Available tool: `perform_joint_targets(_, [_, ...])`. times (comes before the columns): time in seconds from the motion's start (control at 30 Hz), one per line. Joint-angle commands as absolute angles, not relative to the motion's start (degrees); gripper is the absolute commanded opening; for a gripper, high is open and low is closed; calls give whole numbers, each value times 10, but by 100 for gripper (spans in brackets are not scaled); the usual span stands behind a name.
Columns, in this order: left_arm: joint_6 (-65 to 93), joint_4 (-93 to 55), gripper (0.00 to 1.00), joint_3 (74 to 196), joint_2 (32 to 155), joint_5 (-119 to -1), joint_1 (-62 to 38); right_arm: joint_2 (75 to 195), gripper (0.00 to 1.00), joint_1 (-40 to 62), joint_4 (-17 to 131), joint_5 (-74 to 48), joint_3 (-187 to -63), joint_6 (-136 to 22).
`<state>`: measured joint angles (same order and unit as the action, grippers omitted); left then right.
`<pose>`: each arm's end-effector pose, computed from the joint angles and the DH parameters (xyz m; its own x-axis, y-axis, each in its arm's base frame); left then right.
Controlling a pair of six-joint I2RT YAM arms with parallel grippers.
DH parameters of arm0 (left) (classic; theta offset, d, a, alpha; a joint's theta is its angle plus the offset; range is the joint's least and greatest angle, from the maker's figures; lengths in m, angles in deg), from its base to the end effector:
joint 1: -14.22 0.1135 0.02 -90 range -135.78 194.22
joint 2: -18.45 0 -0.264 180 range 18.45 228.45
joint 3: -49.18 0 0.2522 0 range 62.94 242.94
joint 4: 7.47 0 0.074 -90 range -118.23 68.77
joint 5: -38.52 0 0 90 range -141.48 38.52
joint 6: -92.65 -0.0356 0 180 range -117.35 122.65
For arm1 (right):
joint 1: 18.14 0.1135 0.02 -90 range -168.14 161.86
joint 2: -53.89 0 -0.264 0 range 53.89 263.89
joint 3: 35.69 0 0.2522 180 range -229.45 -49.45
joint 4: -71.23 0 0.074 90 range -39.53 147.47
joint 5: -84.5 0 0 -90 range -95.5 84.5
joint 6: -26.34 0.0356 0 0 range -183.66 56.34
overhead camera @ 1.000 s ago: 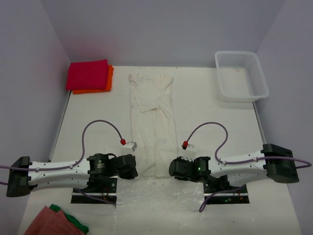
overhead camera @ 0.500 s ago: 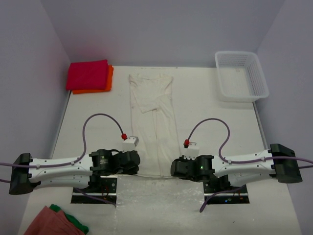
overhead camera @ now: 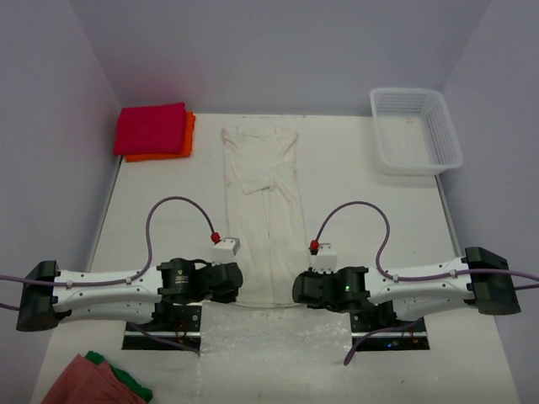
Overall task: Fold and stack the t-shirts
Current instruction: Grab the bottom of the folded rectangular tshirt with both arms, then fold the folded rectangular tshirt in 1/3 of the way
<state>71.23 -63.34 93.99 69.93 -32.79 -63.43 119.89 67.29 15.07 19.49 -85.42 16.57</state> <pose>0.0445 -0.1497 0.1952 -0.9013 -0.0064 -0.4331 0.1497 0.9336 -0.3254 0.0299 0.1850 0.1827 -0.8933 0.0352 -0.4481 -0.0767 0.9704 0.2291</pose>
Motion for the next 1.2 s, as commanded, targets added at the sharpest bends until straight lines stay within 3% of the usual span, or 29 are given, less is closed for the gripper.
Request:
perform_joint_targets(0.0, [727, -649, 0, 972, 721, -261, -639, 1197, 0, 658, 160, 224, -881, 112])
perform_joint_targets(0.3, [665, -657, 0, 1082, 815, -212, -594, 1220, 0, 565, 175, 194, -978, -55])
perform_joint_targets(0.67, [502, -626, 0, 1136, 818, -235, -394, 1278, 0, 438, 202, 151, -1049, -203])
perform_joint_targets(0.83, [422, -577, 0, 1185, 880, -272, -297, 1323, 0, 359, 219, 109, -1108, -298])
perform_joint_targets(1.17, [356, -499, 0, 1245, 1014, -323, -207, 1441, 0, 239, 245, 25, -1206, -400])
